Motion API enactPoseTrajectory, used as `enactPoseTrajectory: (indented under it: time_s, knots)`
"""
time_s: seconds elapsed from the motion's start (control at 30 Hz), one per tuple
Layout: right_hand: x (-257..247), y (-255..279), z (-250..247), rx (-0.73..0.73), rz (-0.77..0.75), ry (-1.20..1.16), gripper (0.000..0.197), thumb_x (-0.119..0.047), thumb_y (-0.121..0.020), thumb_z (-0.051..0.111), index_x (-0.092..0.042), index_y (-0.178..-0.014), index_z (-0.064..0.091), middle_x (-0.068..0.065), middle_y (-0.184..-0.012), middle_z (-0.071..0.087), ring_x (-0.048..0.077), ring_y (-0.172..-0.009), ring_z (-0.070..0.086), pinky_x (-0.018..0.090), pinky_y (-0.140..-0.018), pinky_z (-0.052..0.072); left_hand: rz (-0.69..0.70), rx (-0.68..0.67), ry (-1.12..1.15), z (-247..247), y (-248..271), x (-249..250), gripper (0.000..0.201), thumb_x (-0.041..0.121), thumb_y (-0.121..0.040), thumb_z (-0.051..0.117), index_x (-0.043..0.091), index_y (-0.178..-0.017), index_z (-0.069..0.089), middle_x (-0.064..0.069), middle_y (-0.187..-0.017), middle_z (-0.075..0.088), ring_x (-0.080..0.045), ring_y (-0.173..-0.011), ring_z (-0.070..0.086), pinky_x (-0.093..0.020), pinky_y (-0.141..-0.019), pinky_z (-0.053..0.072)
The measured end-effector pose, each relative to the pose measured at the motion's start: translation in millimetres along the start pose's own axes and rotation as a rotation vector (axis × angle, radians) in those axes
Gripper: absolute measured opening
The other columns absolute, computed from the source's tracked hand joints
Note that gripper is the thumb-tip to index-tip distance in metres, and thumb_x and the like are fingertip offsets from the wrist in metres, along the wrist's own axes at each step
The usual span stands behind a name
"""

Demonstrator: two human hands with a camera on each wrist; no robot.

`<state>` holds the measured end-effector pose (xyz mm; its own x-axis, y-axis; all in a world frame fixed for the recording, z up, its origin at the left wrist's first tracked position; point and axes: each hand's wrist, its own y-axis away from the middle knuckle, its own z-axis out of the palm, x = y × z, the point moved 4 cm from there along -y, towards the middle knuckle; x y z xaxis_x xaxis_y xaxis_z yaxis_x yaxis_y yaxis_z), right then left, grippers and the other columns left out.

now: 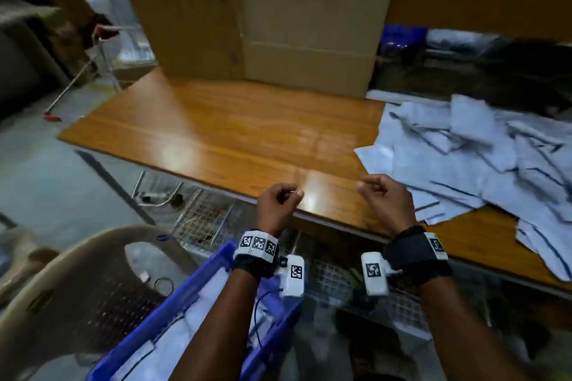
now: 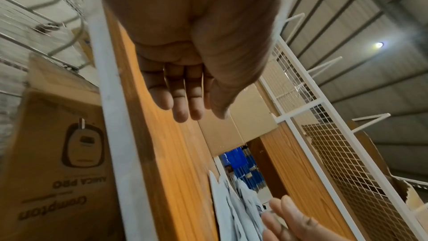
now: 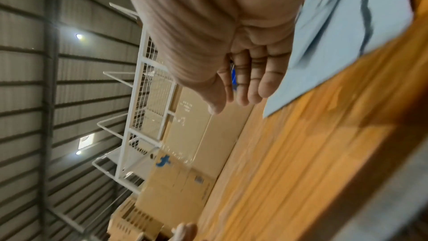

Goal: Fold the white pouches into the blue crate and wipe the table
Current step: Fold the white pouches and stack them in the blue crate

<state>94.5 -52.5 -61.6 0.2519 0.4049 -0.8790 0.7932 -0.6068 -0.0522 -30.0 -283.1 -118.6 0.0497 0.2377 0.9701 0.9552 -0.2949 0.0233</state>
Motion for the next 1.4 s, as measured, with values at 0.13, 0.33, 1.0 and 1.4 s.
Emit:
enactPoseTrajectory:
  time_s: [0.13, 0.33, 1.0, 1.4]
  knots:
    - [28.3, -21.9, -50.4, 0.058, 0.028, 0.126, 0.031, -0.032, -0.087, 0.072, -0.015, -0.112, 0.070, 0.005, -0.105, 0.071, 0.021, -0.101, 0.065, 0.031, -0.087, 0.048, 0.024, 0.006, -0.004, 39.3, -10.9, 21.0, 0.030, 0.034, -0.081, 0.078, 0.012, -0.100, 0.073, -0.008, -0.086, 0.073, -0.021, -0.081, 0.071, -0.030, -0.069, 0.060]
    - [71.9, -51.3, -54.8, -0.216, 0.007, 0.591, 0.029, -0.038, -0.089, 0.064, -0.014, -0.104, 0.072, 0.008, -0.115, 0.069, 0.028, -0.108, 0.061, 0.031, -0.085, 0.044, -0.039, 0.075, -0.059, 66.3, -14.7, 17.0, 0.026, 0.023, -0.086, 0.077, 0.005, -0.103, 0.071, -0.005, -0.091, 0.072, -0.018, -0.085, 0.068, -0.022, -0.068, 0.054]
    - [43.2, -46.7, 31.9, -0.331, -0.261, 0.594, 0.049, -0.027, -0.097, 0.054, -0.013, -0.143, 0.045, 0.011, -0.153, 0.036, 0.029, -0.142, 0.031, 0.036, -0.115, 0.029, 0.017, 0.190, -0.023, 29.7, -15.3, -16.6, 0.007, 0.005, -0.088, 0.070, 0.012, -0.089, 0.072, -0.008, -0.077, 0.074, -0.026, -0.072, 0.071, -0.047, -0.071, 0.061]
    - [39.3, -15.3, 68.6, -0.779, -0.348, 0.608, 0.060, -0.034, -0.102, 0.045, -0.021, -0.155, 0.022, 0.004, -0.164, -0.007, 0.019, -0.150, -0.011, 0.034, -0.121, 0.004, -0.048, 0.142, -0.058, 36.3, -21.1, -14.4, 0.029, 0.040, -0.081, 0.078, 0.016, -0.095, 0.069, -0.009, -0.092, 0.073, -0.025, -0.083, 0.073, -0.046, -0.070, 0.062]
